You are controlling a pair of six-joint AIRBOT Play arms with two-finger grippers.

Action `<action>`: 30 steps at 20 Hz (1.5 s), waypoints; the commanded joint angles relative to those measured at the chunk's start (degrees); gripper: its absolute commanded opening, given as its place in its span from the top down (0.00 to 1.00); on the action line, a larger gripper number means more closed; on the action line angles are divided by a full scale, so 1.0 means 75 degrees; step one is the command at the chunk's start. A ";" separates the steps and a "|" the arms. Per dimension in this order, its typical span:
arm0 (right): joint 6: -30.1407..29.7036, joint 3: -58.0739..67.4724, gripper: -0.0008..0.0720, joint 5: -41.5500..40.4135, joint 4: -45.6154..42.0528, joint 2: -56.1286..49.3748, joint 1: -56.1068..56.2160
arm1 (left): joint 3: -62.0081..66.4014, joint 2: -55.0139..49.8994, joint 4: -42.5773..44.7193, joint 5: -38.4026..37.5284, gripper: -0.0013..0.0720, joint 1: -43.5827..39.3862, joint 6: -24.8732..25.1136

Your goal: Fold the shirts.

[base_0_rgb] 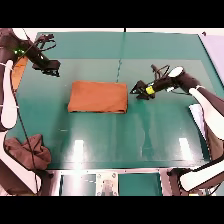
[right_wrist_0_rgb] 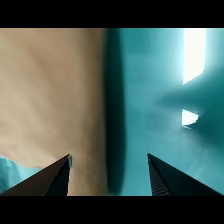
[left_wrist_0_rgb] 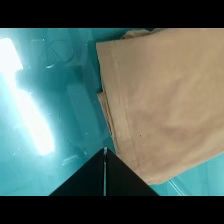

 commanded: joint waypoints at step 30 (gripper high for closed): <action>0.0131 0.1536 0.97 0.1303 0.1582 0.2932 -0.7469 | 0.0006 -0.0003 -0.0020 0.0003 0.94 0.0006 -0.0114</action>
